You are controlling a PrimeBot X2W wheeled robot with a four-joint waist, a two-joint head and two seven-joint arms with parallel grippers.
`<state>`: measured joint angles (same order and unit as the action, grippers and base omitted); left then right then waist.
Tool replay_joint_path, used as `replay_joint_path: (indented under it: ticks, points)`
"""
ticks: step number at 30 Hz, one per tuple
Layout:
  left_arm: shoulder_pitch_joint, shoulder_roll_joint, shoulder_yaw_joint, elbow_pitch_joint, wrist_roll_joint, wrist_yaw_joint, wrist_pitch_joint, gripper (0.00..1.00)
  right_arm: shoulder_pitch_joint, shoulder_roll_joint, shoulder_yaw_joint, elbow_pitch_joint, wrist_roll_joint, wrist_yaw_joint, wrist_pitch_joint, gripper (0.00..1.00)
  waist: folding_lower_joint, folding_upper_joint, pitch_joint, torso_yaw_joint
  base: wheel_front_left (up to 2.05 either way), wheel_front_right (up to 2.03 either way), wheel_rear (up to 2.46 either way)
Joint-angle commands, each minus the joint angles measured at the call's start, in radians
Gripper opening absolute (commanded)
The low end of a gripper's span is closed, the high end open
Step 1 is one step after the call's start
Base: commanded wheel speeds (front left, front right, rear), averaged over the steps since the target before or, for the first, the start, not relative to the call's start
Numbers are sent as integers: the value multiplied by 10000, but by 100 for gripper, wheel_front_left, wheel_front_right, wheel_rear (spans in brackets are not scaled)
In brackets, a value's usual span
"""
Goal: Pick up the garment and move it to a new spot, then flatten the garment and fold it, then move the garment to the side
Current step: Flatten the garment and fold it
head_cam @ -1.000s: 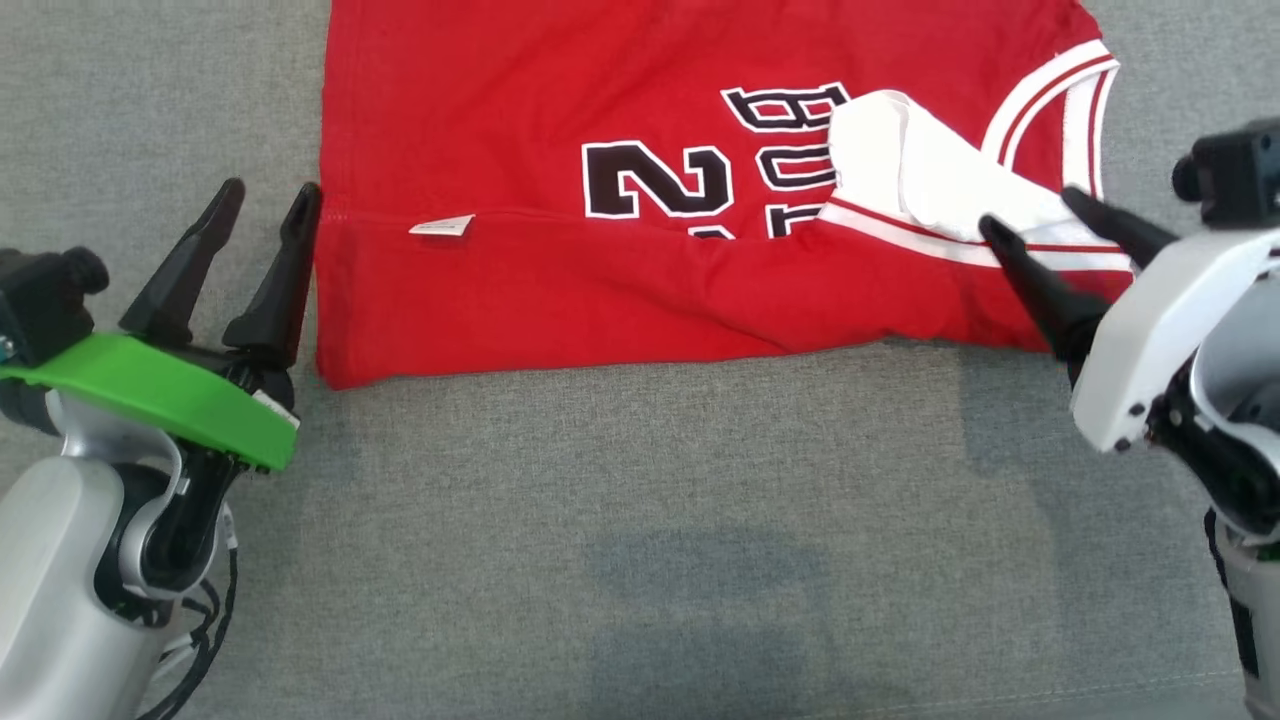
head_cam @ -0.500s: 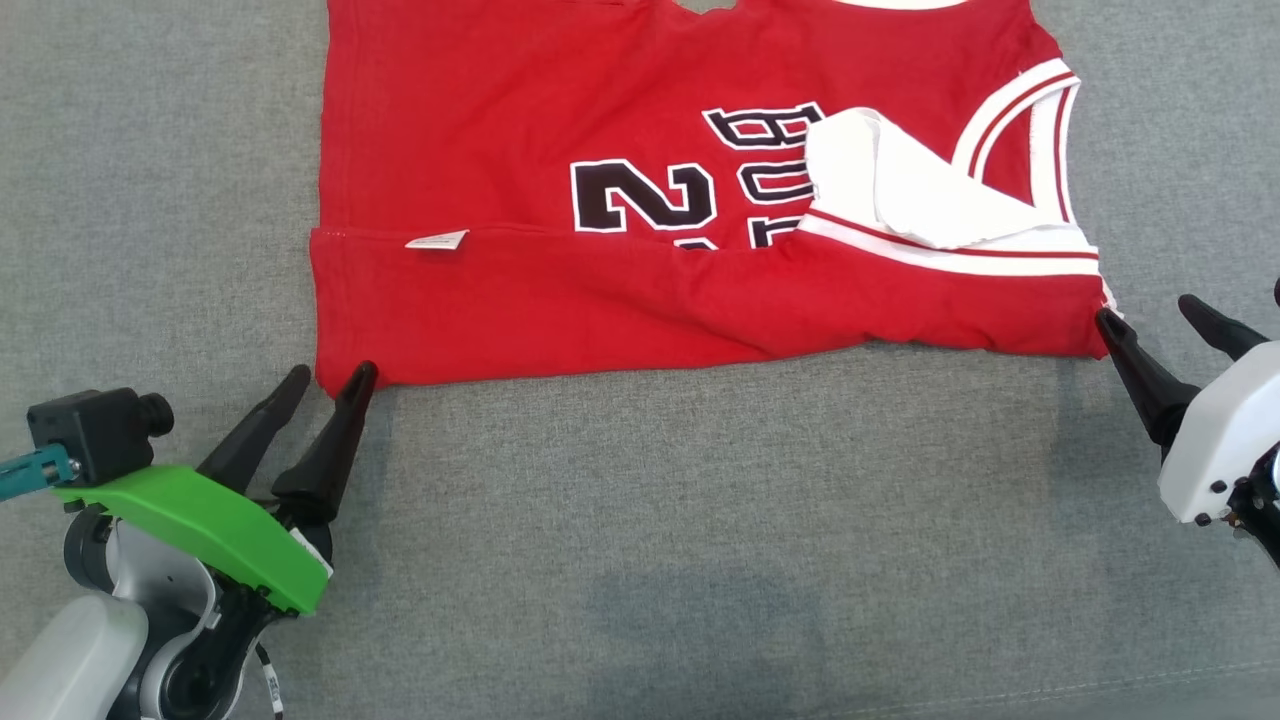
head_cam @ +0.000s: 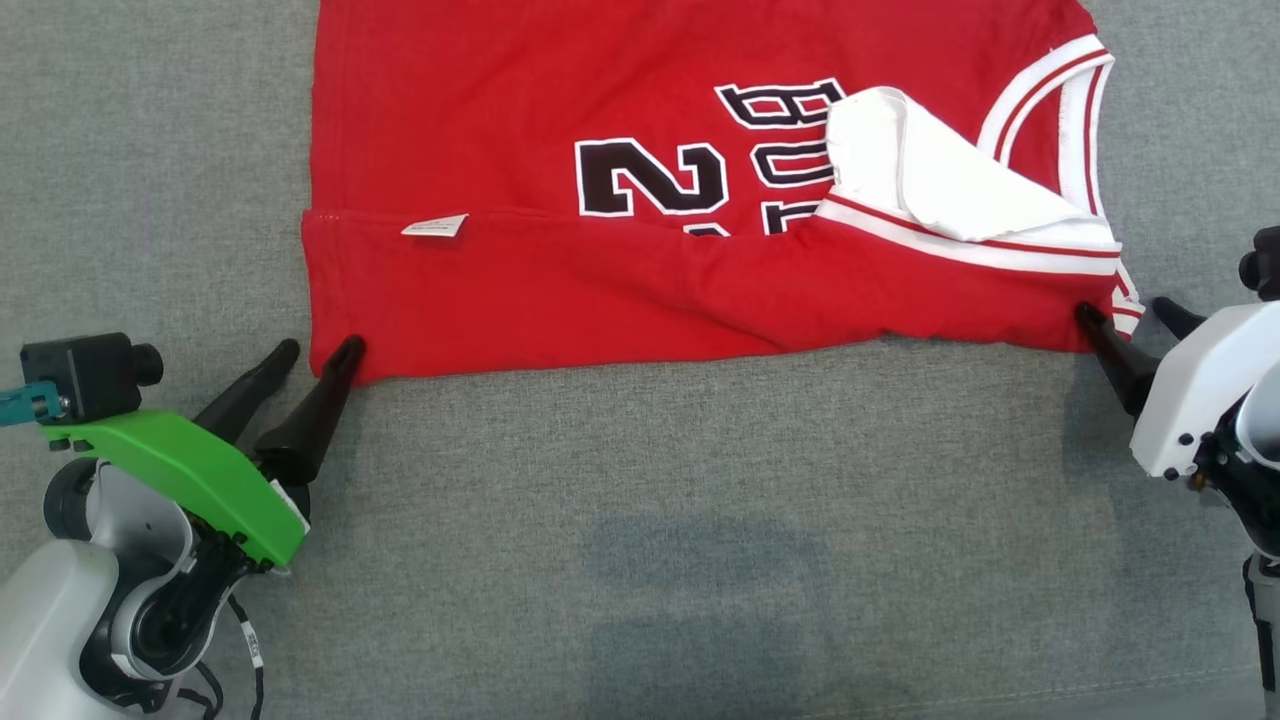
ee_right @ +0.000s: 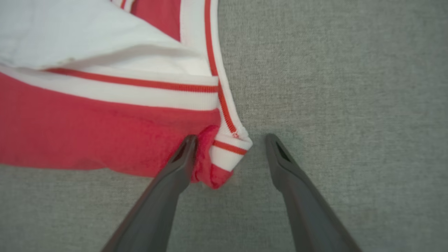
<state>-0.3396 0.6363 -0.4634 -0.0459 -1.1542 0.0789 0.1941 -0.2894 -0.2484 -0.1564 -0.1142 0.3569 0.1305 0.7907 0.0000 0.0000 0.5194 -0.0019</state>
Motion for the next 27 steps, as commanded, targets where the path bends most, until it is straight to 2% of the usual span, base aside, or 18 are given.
replay_joint_path:
  ticks: [1,6,7,8,9,10,12,18,27]
  points:
    - [-98,-93,-91,125,-115,-67,102,100,-4,18,54,216,40,3,86,100,0,0,0,14,0,0,0]
    - [-267,-230,-310,417,-111,-205,326,100,-58,121,300,599,412,6,272,100,0,0,-18,17,0,0,0]
    - [-315,-299,-324,486,-141,-272,312,35,-37,165,338,649,529,6,336,100,0,0,-35,22,0,0,0]
    - [-357,-379,-325,545,-181,-331,276,0,-6,216,372,676,666,6,399,100,0,0,-57,29,0,0,0]
    - [-389,-437,-353,604,-224,-423,277,0,-4,240,362,686,801,7,405,47,0,0,-80,38,0,0,0]
    - [-409,-471,-395,669,-268,-514,330,0,8,239,429,692,988,7,507,0,0,0,-109,45,0,0,0]
    - [-468,-501,-458,773,-326,-662,393,0,117,235,582,593,1464,27,719,0,0,0,-197,45,0,0,0]
    - [-292,-400,-446,902,-568,-900,532,0,417,-159,51,84,2476,3,1310,0,0,0,-562,51,0,0,0]
    - [382,29,-336,210,-1058,-898,850,0,782,-523,-1127,-271,2898,3,2397,0,0,0,-1043,52,0,0,0]
